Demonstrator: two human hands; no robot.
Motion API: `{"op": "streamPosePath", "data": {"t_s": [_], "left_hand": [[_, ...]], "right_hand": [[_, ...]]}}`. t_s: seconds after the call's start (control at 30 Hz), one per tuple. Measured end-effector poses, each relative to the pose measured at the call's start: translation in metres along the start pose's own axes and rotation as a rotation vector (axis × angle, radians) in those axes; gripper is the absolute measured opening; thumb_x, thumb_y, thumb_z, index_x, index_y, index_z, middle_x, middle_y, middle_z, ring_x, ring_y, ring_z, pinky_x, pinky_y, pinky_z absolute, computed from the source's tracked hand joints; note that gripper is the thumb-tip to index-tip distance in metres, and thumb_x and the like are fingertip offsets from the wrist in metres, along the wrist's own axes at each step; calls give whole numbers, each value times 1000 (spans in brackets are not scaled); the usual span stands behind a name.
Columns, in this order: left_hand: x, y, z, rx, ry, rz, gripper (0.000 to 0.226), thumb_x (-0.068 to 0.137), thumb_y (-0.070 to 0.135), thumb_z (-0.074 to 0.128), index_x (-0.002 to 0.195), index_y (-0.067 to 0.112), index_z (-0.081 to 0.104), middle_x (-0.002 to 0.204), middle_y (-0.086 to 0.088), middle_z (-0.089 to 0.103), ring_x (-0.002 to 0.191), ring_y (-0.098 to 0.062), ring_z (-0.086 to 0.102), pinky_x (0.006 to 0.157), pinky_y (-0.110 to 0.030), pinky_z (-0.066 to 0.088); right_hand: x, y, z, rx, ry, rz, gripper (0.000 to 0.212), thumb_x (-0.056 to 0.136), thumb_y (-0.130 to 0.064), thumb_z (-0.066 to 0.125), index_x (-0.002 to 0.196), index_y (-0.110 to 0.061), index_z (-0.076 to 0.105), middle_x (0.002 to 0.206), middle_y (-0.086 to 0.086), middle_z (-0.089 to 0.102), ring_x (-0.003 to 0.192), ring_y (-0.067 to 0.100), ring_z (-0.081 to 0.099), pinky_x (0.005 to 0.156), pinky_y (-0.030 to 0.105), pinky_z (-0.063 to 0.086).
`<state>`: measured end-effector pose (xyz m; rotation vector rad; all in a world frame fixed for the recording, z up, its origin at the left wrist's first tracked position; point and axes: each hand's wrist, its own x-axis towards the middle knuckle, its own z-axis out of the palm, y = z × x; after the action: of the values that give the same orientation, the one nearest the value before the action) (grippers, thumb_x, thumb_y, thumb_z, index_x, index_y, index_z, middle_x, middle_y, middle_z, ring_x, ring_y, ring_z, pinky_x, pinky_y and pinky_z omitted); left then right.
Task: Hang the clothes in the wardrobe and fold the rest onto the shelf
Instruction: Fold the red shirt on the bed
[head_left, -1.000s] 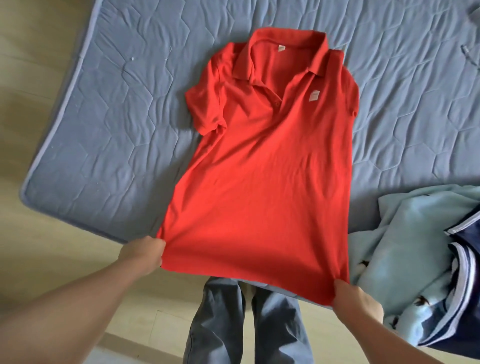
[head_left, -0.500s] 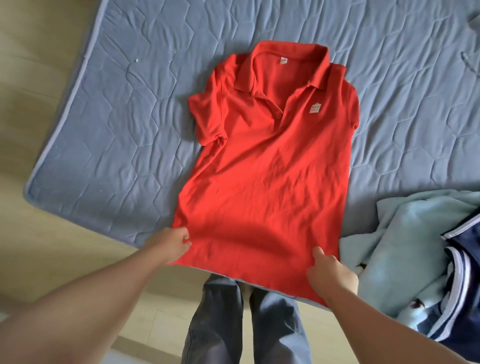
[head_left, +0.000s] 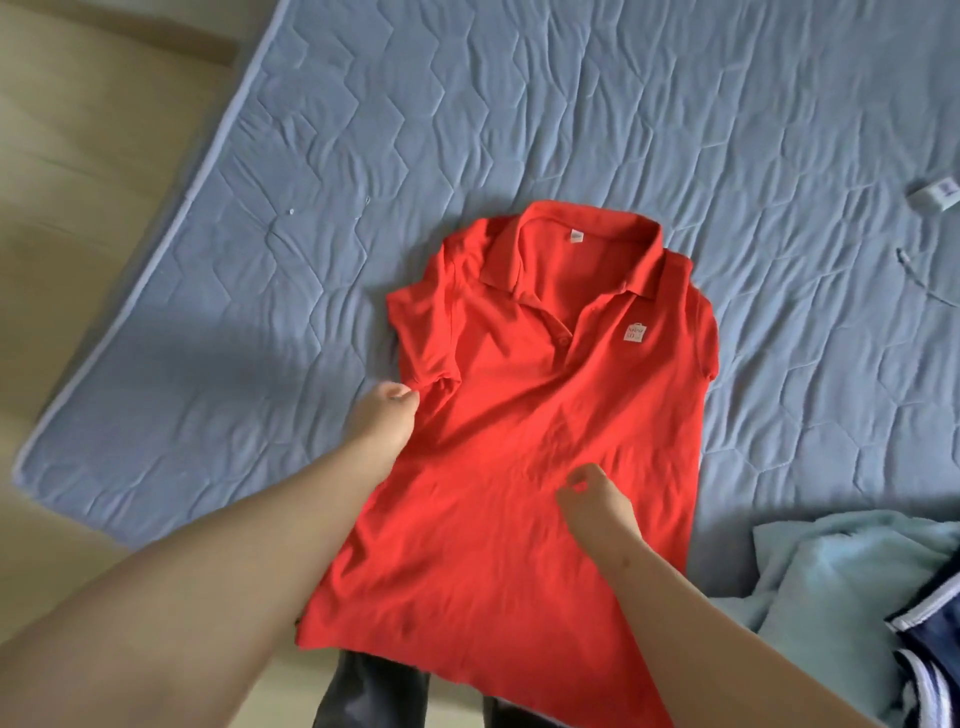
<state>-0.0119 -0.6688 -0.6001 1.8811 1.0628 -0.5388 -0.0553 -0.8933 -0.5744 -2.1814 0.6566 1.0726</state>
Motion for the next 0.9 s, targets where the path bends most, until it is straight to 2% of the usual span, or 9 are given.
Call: {"op": "streamPosePath", "data": {"t_s": [0.1,0.17,0.33,0.4,0.5,0.6,0.67,0.73,0.9], "left_hand": [[43,13,8,-171,33,-112,53,86,40,60,124,4,50,120,-20,58,112,-36,56,97,-49,45],[72,25,12,-284,-23,-164,59,82,42,66,125,5,50,117,-14,60,102,-29,60,92,-42,49],[112,41,13,-436,-247,-278,43,79,28,72,116,8,60,101,-9,67,88,-22,63,80,-33,51],[117,43,6,-497,-253,-278,36,82,16,69,116,6,60,84,-8,64,71,-18,60,67,-30,50],[123,49,-17,-577,-140,-190,36,84,4,63,120,0,57,93,-14,62,68,-18,57,74,-35,49],[131,61,-52,-647,-91,-108,23,86,8,62,109,9,62,102,-12,62,73,-17,58,72,-33,49],[133,67,-70,-685,-168,-138,10,86,17,62,96,17,61,96,-5,64,81,-18,60,71,-36,50],[134,68,-74,-658,-315,-176,18,87,25,60,104,20,62,98,-4,67,88,-21,64,75,-46,52],[129,64,-46,-601,-401,-199,9,88,22,60,96,22,64,72,0,74,62,-15,70,51,-40,57]], "right_hand": [[31,-28,21,162,44,53,21,86,-22,48,107,-22,52,70,-7,51,56,8,49,48,20,34],[54,-46,35,253,51,85,26,86,-22,50,111,-21,53,71,-6,52,57,10,50,53,22,36],[90,-66,57,232,90,92,27,84,-22,50,111,-23,54,83,-2,56,77,20,54,68,25,38],[94,-66,60,214,88,94,28,86,-21,50,114,-22,54,87,-2,56,72,17,53,63,22,36],[92,-59,62,224,93,120,27,86,-21,50,113,-22,53,78,-4,55,60,11,49,58,22,35],[89,-53,59,220,87,139,25,87,-21,50,112,-21,53,79,-4,53,60,11,49,56,23,35],[87,-53,56,221,77,131,24,88,-21,50,112,-20,52,82,-3,54,58,11,50,50,21,35],[87,-53,55,227,69,117,22,88,-21,50,110,-21,52,79,-5,53,58,11,50,48,21,35],[89,-48,60,227,31,92,13,87,-20,50,98,-26,48,74,-10,51,57,9,51,49,20,36]]}}
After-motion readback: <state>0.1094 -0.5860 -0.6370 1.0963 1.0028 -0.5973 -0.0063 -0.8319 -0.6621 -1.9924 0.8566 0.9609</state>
